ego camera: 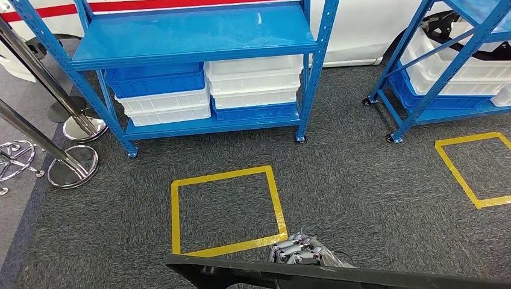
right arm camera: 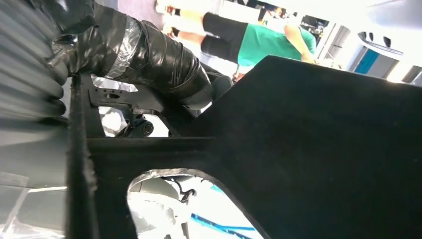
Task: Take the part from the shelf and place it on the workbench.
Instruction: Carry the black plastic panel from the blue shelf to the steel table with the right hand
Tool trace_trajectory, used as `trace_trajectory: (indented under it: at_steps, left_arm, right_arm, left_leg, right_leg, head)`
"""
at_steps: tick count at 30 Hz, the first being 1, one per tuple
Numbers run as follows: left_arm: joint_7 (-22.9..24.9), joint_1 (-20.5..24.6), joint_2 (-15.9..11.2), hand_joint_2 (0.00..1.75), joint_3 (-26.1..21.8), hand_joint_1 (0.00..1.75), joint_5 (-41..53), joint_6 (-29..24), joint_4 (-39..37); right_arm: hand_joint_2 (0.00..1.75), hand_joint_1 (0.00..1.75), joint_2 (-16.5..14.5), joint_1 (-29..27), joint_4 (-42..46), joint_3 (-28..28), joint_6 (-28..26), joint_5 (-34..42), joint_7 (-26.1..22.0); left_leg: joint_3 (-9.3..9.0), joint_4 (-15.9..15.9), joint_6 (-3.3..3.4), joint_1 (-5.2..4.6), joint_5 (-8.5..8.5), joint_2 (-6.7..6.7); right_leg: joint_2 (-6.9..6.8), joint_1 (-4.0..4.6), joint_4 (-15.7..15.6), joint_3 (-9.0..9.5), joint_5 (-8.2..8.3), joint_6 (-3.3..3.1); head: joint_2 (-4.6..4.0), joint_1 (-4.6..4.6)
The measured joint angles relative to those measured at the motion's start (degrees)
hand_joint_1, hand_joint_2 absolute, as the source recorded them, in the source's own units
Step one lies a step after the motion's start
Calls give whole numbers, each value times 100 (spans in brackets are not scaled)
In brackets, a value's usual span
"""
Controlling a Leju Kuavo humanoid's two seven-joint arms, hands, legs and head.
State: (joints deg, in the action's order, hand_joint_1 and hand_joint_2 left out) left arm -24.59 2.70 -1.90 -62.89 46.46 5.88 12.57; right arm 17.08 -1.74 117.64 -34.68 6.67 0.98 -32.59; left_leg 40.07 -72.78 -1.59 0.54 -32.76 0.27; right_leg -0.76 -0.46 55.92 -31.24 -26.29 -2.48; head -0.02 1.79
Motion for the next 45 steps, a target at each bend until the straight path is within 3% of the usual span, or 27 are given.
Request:
trace_trajectory:
  at_steps: [1, 3, 4, 6, 7, 9, 11, 14, 15, 17, 19, 21, 23, 25, 26, 29, 30, 31, 32, 34, 36, 37, 38, 40, 42, 44, 45]
  left_arm:
    - [4, -2, -8, 175, -2, 0, 5, -2, 0]
    - [9, -3, -20, 175, -2, 0, 16, -2, 0]
    - [9, 1, -23, 175, -2, 0, 19, -3, 0]
    - [10, 11, -34, 175, -3, 0, 21, -2, -1]
    - [13, 12, -38, 175, -4, 0, 22, -2, -1]
    - [19, 6, -41, 175, -6, 0, 30, 1, -1]
    - [10, 9, -41, 175, -6, 0, 45, 15, -1]
    - [-26, 19, -39, 175, -6, 0, 93, 53, 0]
    - [-36, 21, -37, 175, -6, 0, 107, 60, 0]
    - [-53, 27, -30, 175, -6, 0, 127, 65, 0]
    - [-69, 32, -15, 175, -6, 0, 148, 67, -1]
    - [-85, 53, 16, 175, -8, 0, 160, 67, -2]
    - [-109, 82, 34, 175, -13, 0, 163, 67, -2]
    - [-134, 70, 32, 175, -19, 0, 171, 68, -3]
    - [-142, 54, 33, 175, -21, 0, 174, 69, -3]
    - [-164, 47, 38, 175, -27, 0, 178, 69, -4]
    - [-171, 55, 37, 175, -32, 0, 178, 70, -4]
    - [-176, 60, 37, 175, -39, 0, 178, 71, -4]
    - [-179, 62, 37, 175, -45, 0, 178, 73, -4]
    - [-185, 66, 37, 175, -54, 0, 176, 75, -4]
    - [-192, 81, 35, 175, -57, 0, 176, 77, -4]
    - [-196, 87, 34, 175, -58, 0, 176, 78, -4]
    - [-199, 90, 34, 175, -59, 0, 177, 79, -4]
    - [-203, 84, 35, 175, -64, 0, 182, 80, -4]
    - [-204, 83, 36, 175, -68, 0, 200, 86, -4]
    - [-206, 87, 37, 175, -70, 0, 214, 94, -4]
    - [-206, 86, 37, 175, -70, 0, 215, 96, -4]
  right_arm:
    - [175, 175, -1, -16, -10, 7, 3, 1, 0]
    - [175, 175, -1, -37, -20, 16, 3, 1, 0]
    - [175, 175, -1, -42, -21, 21, 3, 1, -1]
    - [175, 175, 0, -48, -20, 30, 2, 2, -3]
    - [175, 175, 0, -52, -20, 35, 2, 3, -5]
    - [175, 175, 1, -70, -23, 49, 13, 8, -13]
    - [175, 175, 0, -95, -30, 84, 49, 13, -28]
    - [175, 175, -3, -121, -41, 150, 119, 19, -44]
    - [175, 175, -3, -128, -48, 165, 137, 20, -45]
    - [175, 175, -3, -142, -60, 186, 160, 10, -42]
    - [175, 175, -3, -147, -64, 214, 155, -48, -6]
    - [175, 175, -3, -160, -66, 258, 107, -149, 70]
    - [175, 175, -2, -180, -81, 304, 48, -223, 128]
    - [175, 175, -1, -190, -114, 337, 25, -242, 137]
    - [175, 175, -3, -194, -128, 351, 26, -237, 127]
    - [175, 175, -7, -211, -153, 378, 32, -203, 92]
    - [175, 175, -8, -214, -162, 382, 37, -199, 88]
    - [175, 175, -8, -215, -172, 384, 45, -198, 86]
    - [175, 175, -9, -216, -180, 384, 56, -198, 85]
    - [175, 175, -12, -221, -187, 384, 84, -202, 85]
    - [175, 175, -18, -229, -182, 384, 106, -210, 85]
    - [175, 175, -21, -231, -180, 382, 115, -214, 84]
    - [175, 175, -25, -232, -176, 381, 122, -218, 84]
    - [175, 175, -31, -236, -174, 380, 133, -227, 85]
    - [175, 175, -34, -235, -175, 380, 134, -231, 90]
    - [175, 175, -42, -224, -178, 380, 132, -231, 98]
    - [175, 175, -45, -221, -182, 380, 131, -231, 105]
  left_leg:
    - [-77, -85, -34, 27, 101, 0]
    - [-518, 357, -96, 83, 423, -1]
    - [-821, 773, -124, 93, 462, -13]
    - [-1236, 1429, -91, 82, 352, -48]
    - [-1300, 1562, -53, 60, 293, -64]
    - [-1229, 1586, 58, 57, 352, -47]
    - [-1115, 1604, 178, 67, 461, -13]
    - [-905, 1598, 285, 22, 637, 16]
    - [-829, 1587, 295, -1, 690, 22]
    - [-679, 1554, 304, -47, 782, 28]
    - [-558, 1525, 300, -84, 866, -5]
    - [-479, 1515, 272, -104, 964, -60]
    - [-427, 1537, 218, -89, 1088, -112]
    - [-365, 1534, 159, -76, 1095, -148]
    - [-319, 1451, 132, -72, 956, -143]
    - [-96, 578, 38, -26, 120, -90]
    - [-47, 215, 3, -6, -34, -79]
    - [-55, -37, -27, 12, -32, -71]
    - [-135, -129, -50, 29, 103, -66]
    - [-583, 266, -71, 57, 428, -66]
    - [-1205, 1106, -39, 50, 341, -76]
    - [-1397, 1415, -6, 35, 230, -81]
    - [-1482, 1591, 32, 15, 156, -85]
    - [-1412, 1649, 130, 14, 240, -61]
    - [-1271, 1673, 243, 33, 390, -15]
    - [-1092, 1669, 307, 27, 540, 16]
    - [-997, 1658, 312, 19, 616, 24]
  right_leg:
    - [-2, -16, 45, -100, 42, 22]
    - [0, -56, 153, -285, 104, 78]
    - [4, -67, 211, -364, 128, 111]
    - [9, -64, 289, -461, 191, 185]
    - [10, -55, 297, -485, 236, 226]
    - [24, -58, 293, -520, 293, 305]
    - [49, -69, 500, -623, 16, 358]
    - [62, -67, 1509, -877, -806, 375]
    - [63, -60, 1803, -911, -903, 365]
    - [64, -32, 1888, -738, -716, 310]
    - [138, 23, 1251, -210, -417, 173]
    - [288, 66, 416, 346, -425, 46]
    - [332, 95, 33, 535, -488, 19]
    - [248, 73, -38, 472, -375, -1]
    - [209, 52, -63, 423, -305, -29]
    - [119, 27, -37, 179, -115, -66]
    - [95, 25, -4, 76, -59, -54]
    - [76, 20, 38, -32, -7, -42]
    - [63, 13, 88, -145, 41, -26]
    - [53, -3, 210, -368, 124, 22]
    - [51, -3, 315, -519, 194, 86]
    - [49, -4, 337, -549, 238, 121]
    - [48, -6, 336, -566, 292, 157]
    - [60, -16, 321, -603, 360, 228]
    - [76, -26, 542, -717, 11, 268]
    - [78, -38, 1140, -856, -630, 290]
    - [78, -40, 1488, -900, -827, 303]
  head:
    - [0, 0]
    - [0, 1]
    - [0, 1]
    - [0, 1]
    - [0, 0]
    - [0, -1]
    - [0, -2]
    - [0, -3]
    - [0, -3]
    - [0, -2]
    - [0, -2]
    - [0, -1]
    - [0, -2]
    - [0, -2]
    - [0, -2]
    - [0, 0]
    - [0, 0]
    - [0, 0]
    - [0, 0]
    - [0, 0]
    - [1, 1]
    - [1, 0]
    - [1, 0]
    - [0, -2]
    - [0, -2]
    - [0, -2]
    - [0, -2]
